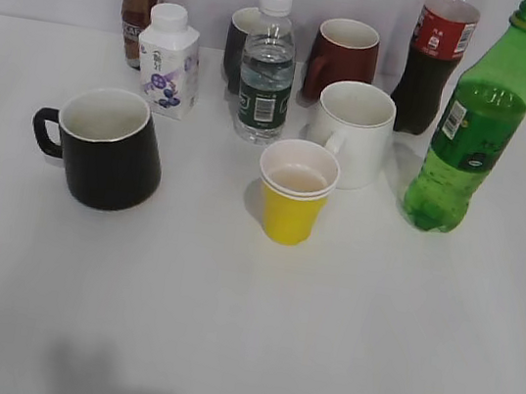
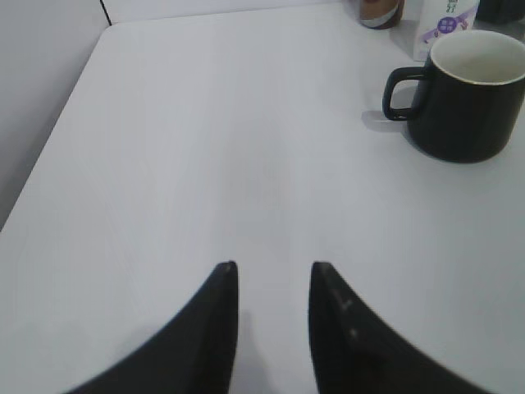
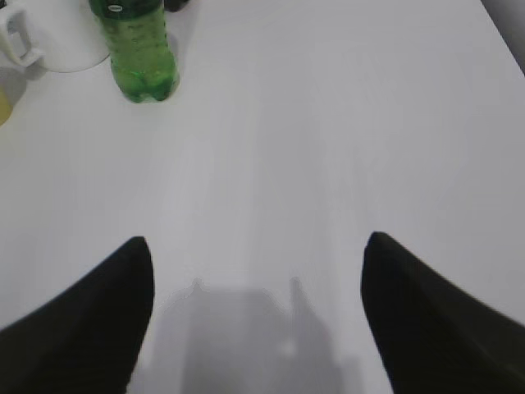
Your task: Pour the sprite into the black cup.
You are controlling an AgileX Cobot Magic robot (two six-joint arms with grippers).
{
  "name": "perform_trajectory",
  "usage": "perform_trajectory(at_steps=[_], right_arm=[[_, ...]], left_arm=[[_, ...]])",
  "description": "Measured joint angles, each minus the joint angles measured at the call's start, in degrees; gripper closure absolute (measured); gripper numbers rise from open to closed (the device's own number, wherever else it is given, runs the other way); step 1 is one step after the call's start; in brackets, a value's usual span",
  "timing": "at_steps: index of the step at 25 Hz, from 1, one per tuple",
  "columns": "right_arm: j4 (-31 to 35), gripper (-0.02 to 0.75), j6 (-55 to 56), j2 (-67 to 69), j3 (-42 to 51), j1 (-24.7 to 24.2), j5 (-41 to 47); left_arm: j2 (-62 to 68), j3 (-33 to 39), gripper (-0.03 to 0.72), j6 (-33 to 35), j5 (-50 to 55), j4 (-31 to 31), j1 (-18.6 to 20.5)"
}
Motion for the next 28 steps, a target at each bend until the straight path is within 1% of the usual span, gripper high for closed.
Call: perform_trajectory(at_steps=[28], right_arm=[[0.0, 0.149, 0.0, 0.0, 0.0, 0.0, 0.0]], left_arm=[[0.0, 0.0, 0.453, 0.0, 0.0, 0.0, 0.0]])
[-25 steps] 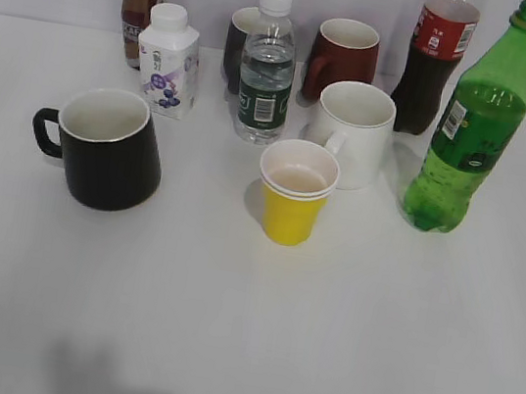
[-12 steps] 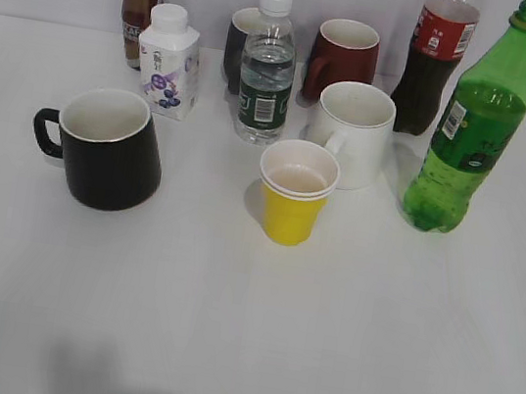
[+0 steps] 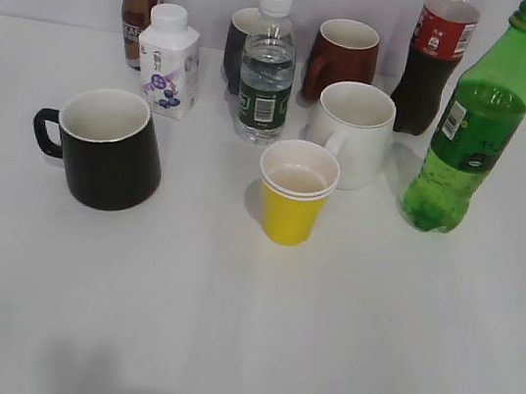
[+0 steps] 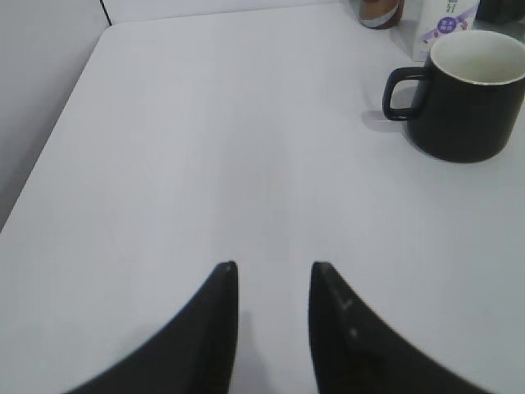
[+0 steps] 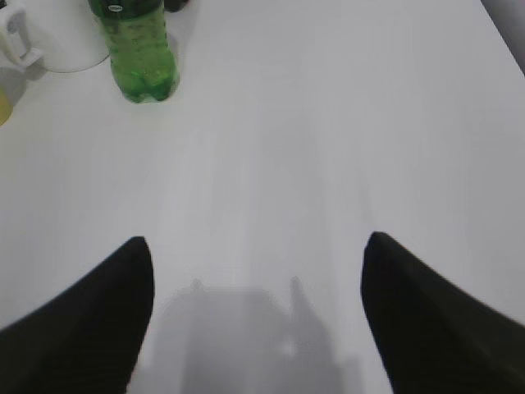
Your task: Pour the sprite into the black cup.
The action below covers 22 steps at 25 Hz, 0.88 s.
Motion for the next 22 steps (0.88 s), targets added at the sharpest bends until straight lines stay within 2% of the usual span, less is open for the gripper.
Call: perform_trajectory(at_steps=[8, 13, 18, 22], right_arm=[[0.0, 0.149, 0.0, 0.0, 0.0, 0.0, 0.0], [0.0, 0.149, 0.0, 0.0, 0.0, 0.0, 0.0], [0.0, 0.149, 0.0, 0.0, 0.0, 0.0, 0.0], [0.0, 0.149, 0.0, 0.0, 0.0, 0.0, 0.0]], left_arm=[[0.0, 0.0, 0.453, 0.0, 0.0, -0.1, 0.0], [0.3, -0.7, 0.453, 0.0, -1.6, -2.2, 0.0], [4.3, -1.0, 0.453, 0.0, -22.3, -6.1, 0.0], [10.0, 1.1, 0.453, 0.0, -38.8, -6.1, 0.0]])
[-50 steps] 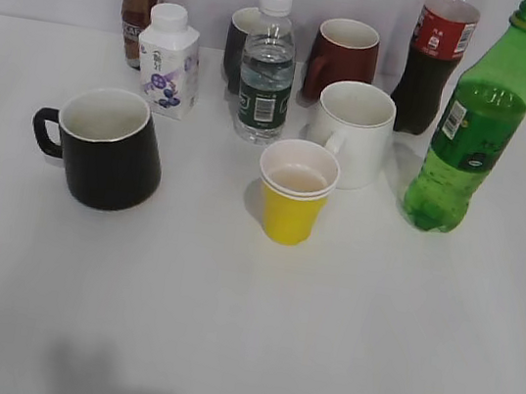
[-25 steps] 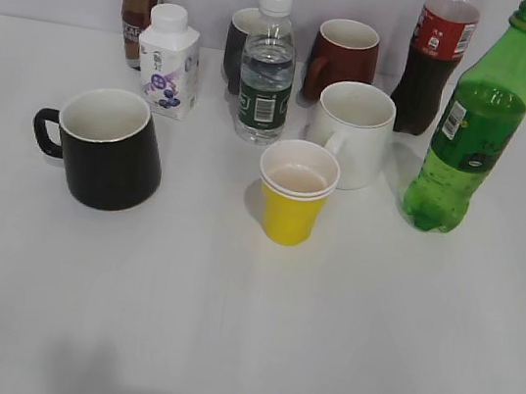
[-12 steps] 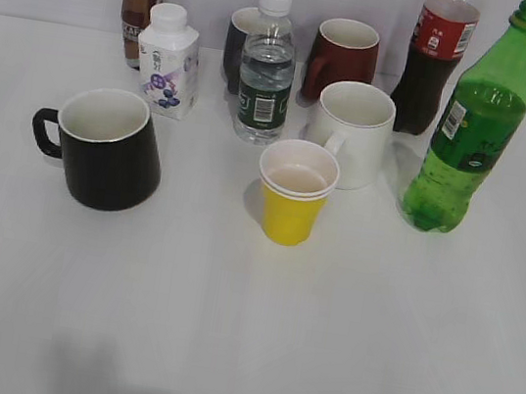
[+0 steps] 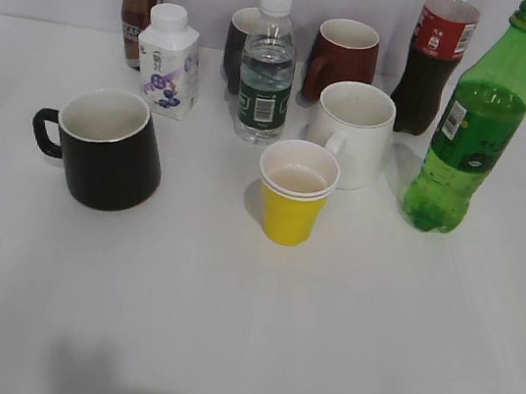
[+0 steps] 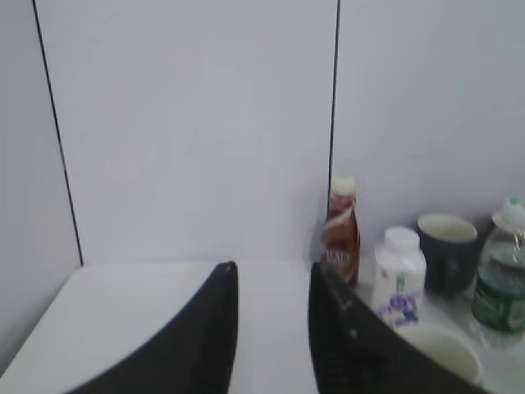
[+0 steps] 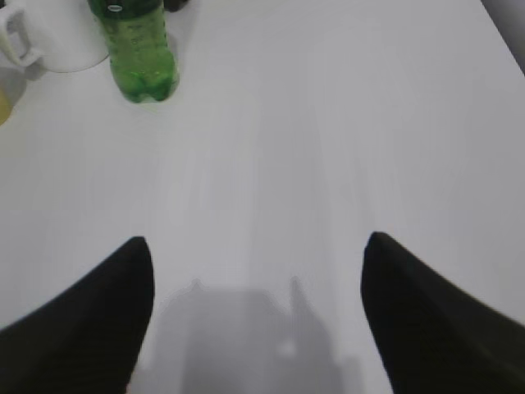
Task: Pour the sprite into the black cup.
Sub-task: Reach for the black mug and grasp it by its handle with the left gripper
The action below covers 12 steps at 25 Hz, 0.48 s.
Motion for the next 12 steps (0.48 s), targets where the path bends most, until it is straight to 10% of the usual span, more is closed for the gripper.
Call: perform_trajectory(at_steps=[12], right_arm=[[0.0, 0.150, 0.0, 0.0, 0.0, 0.0, 0.0]], left_arm=[[29.4, 13.8, 0.449, 0.0, -38.8, 1.4, 0.0]])
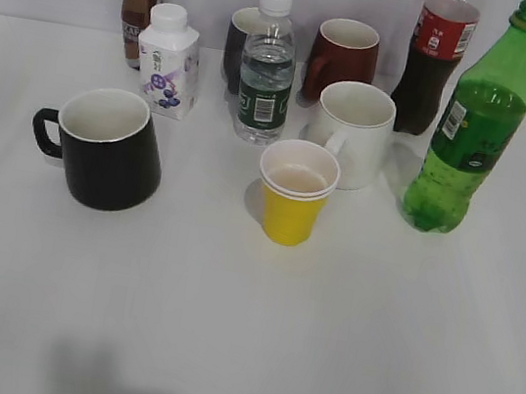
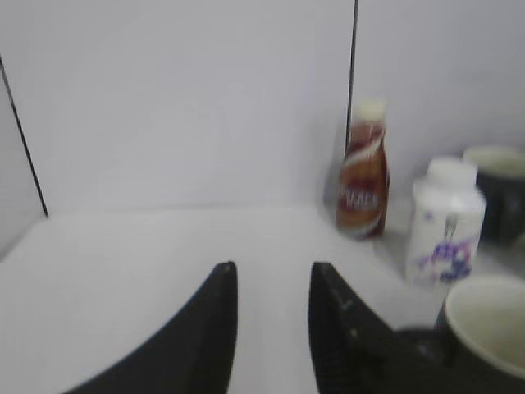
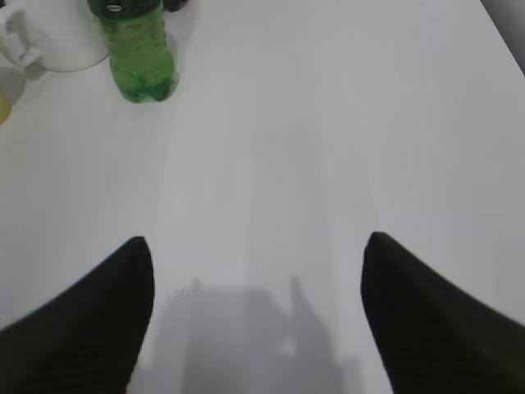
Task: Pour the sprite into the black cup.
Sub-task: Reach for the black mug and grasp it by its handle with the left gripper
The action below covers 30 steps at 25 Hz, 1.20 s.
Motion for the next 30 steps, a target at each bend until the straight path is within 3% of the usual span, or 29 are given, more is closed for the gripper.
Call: perform_trajectory(at_steps=[10, 19, 30], right_arm=[[0.0, 0.150, 0.0, 0.0, 0.0, 0.0, 0.0], [0.1, 0.150, 0.0, 0.0, 0.0, 0.0, 0.0], [0.1, 0.150, 0.0, 0.0, 0.0, 0.0, 0.0]], left_arm=[[32.8, 2.4, 0.389, 0.0, -22.5, 6.9, -1.2], [50.4, 2.4, 0.379, 0.3, -37.8, 7.9, -4.8], [60.6, -7.7, 0.381, 0.4, -40.5, 5.2, -8.5]])
